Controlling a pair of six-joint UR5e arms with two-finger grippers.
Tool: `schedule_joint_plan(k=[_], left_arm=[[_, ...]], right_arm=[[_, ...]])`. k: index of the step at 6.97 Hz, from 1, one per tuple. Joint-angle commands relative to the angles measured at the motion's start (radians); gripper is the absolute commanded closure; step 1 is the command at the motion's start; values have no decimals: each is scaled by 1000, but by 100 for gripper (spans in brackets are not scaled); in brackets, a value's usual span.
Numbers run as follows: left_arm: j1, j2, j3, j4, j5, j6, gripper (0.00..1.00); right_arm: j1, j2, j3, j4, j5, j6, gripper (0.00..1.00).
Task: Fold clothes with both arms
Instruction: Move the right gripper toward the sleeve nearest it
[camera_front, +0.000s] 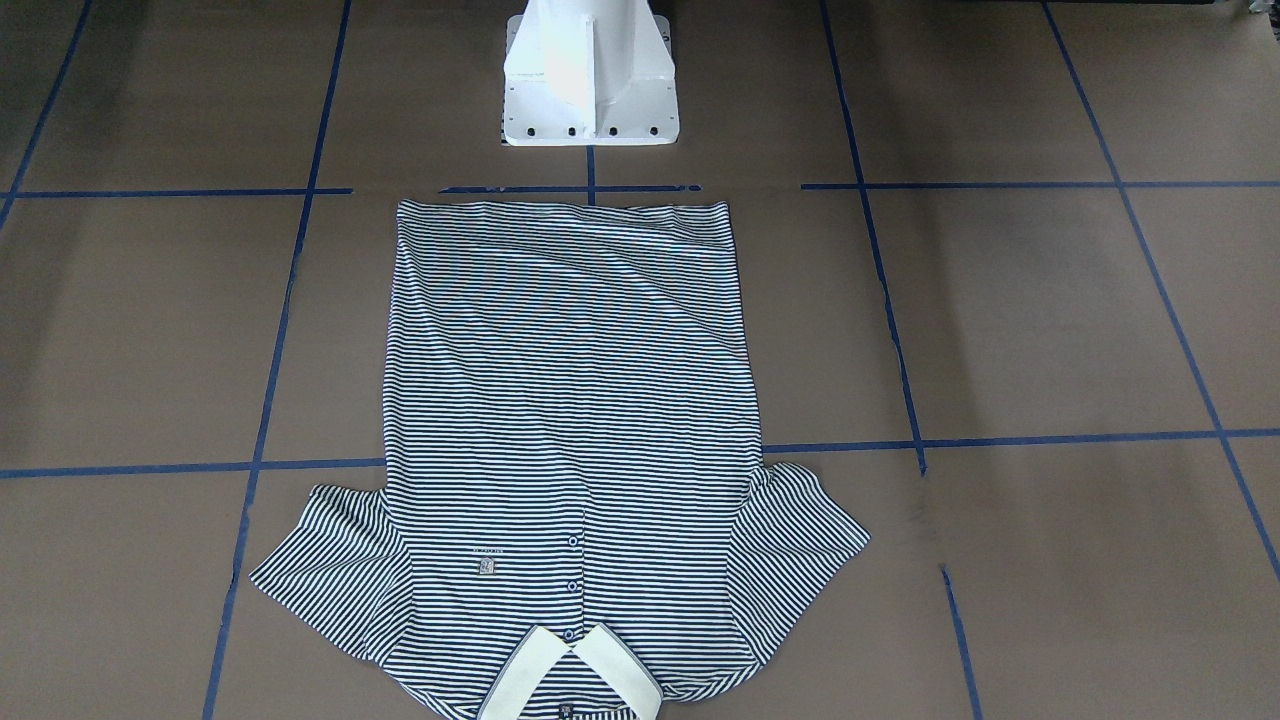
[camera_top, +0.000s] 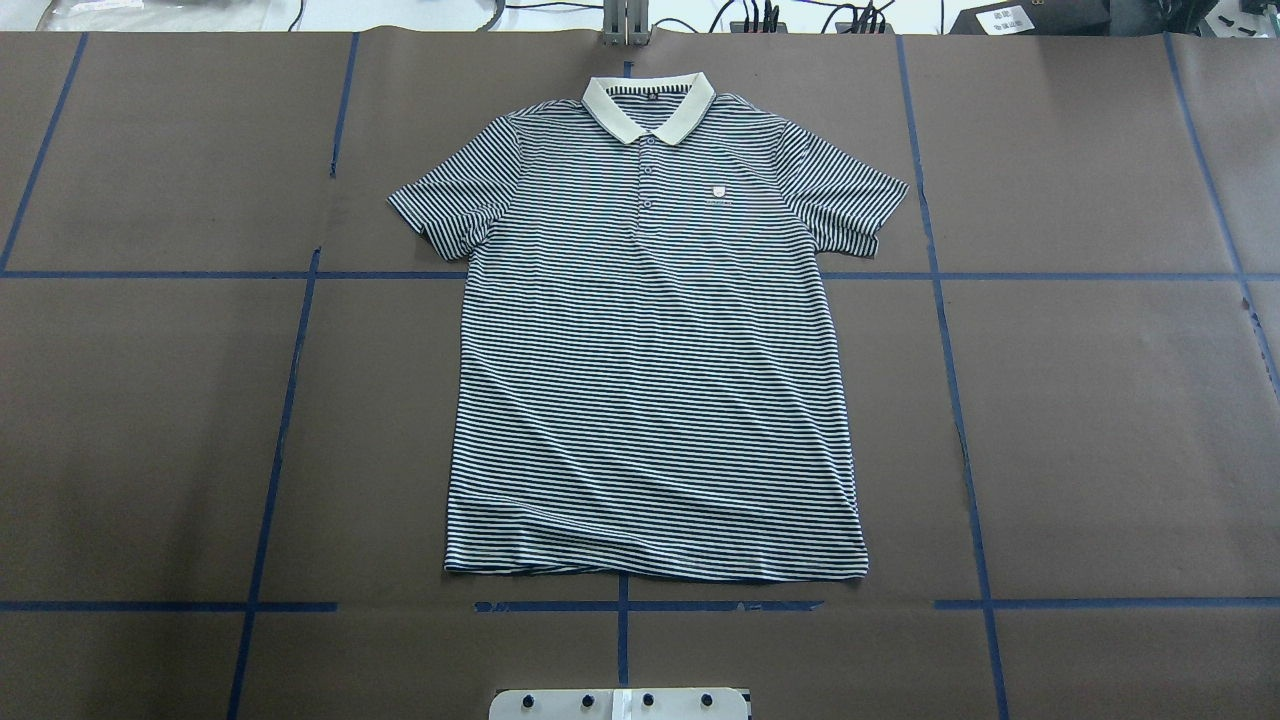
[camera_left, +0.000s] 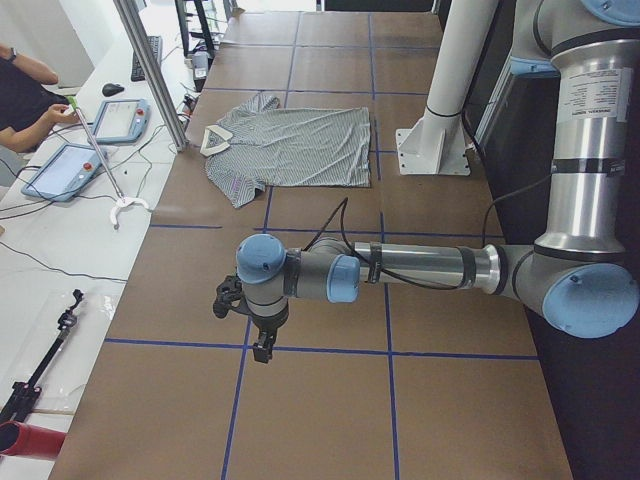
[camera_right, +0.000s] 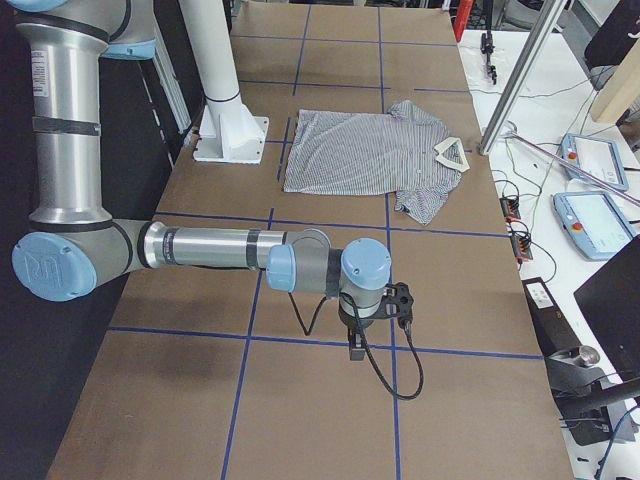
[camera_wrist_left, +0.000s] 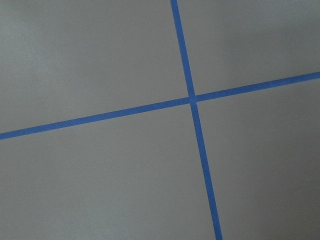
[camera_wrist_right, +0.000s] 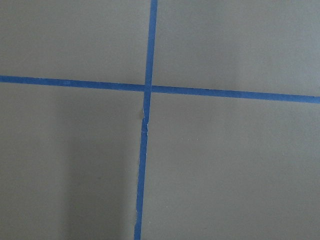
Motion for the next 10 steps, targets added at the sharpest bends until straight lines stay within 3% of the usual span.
schedule_joint_plan(k=[1,3,4,5,6,7,8,10], left_arm=[[0,0,-4,0,0,-4,0],[5,-97,-13,3,17,-7,0],[5,-162,-14,2,32,-7,0],[12,-210,-16,-18,28,-1,0],[55,-215,1,-134,29,-4,0],[124,-213,7,-243,29,-28,0],[136,-216,15,-259,38,-91,0],[156,-277,57,-325,29,-224,0]], right_arm=[[-1,17,13,2,-2,36,0],[-40,71,18,37,20,69,0],[-105,117,20,110,21,105,0],[-145,163,-2,145,29,218,0],[-244,186,-2,265,35,251,0],[-321,221,-44,371,21,371,0],[-355,297,-127,419,24,533,0],[-466,445,-225,432,5,672,0]])
